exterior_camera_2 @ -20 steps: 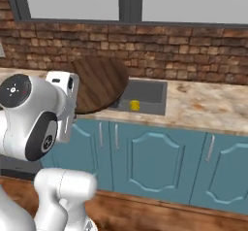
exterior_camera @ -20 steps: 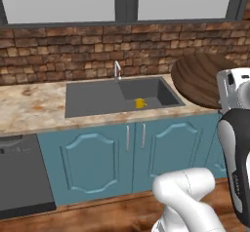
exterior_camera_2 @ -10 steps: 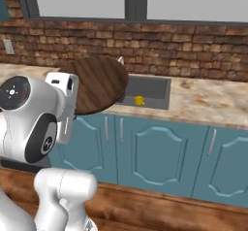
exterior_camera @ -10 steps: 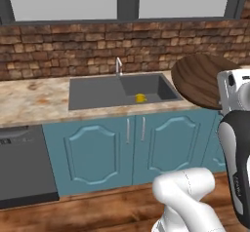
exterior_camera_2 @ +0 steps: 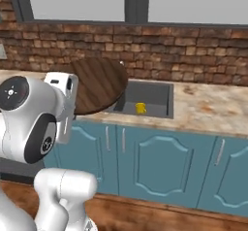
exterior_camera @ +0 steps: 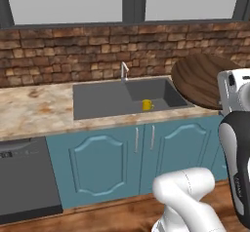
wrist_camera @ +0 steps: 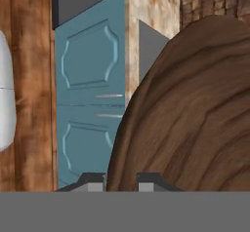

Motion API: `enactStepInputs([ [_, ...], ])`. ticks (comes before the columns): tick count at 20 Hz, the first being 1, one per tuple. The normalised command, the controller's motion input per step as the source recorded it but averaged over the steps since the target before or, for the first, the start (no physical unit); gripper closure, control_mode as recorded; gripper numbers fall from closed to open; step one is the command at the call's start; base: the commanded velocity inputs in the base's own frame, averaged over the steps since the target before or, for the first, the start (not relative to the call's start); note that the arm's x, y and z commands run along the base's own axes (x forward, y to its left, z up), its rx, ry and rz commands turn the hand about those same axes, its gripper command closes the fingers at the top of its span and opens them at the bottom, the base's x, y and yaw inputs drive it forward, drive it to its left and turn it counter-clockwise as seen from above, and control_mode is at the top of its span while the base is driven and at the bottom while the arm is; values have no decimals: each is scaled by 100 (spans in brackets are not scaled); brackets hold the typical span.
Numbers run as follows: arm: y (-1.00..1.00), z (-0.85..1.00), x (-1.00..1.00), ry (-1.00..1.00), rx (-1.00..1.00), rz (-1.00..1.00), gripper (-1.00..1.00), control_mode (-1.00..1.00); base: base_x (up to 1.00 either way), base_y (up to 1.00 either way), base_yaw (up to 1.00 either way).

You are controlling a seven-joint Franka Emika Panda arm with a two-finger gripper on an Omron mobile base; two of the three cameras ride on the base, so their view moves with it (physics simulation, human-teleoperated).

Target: Pick the mug and place it in the sink. Pick the bowl and place it in the open cabinet and then close the cabinet.

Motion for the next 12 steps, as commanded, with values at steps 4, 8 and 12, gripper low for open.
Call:
enactStepInputs([
  [4, 0, 0, 0, 0, 0, 0, 100, 100, 13, 11, 0],
  [8, 0, 0, 0, 0, 0, 0, 100, 100, -19, 97, -2],
  [12, 0, 0, 0, 0, 0, 0, 100, 100, 0, 100, -11],
])
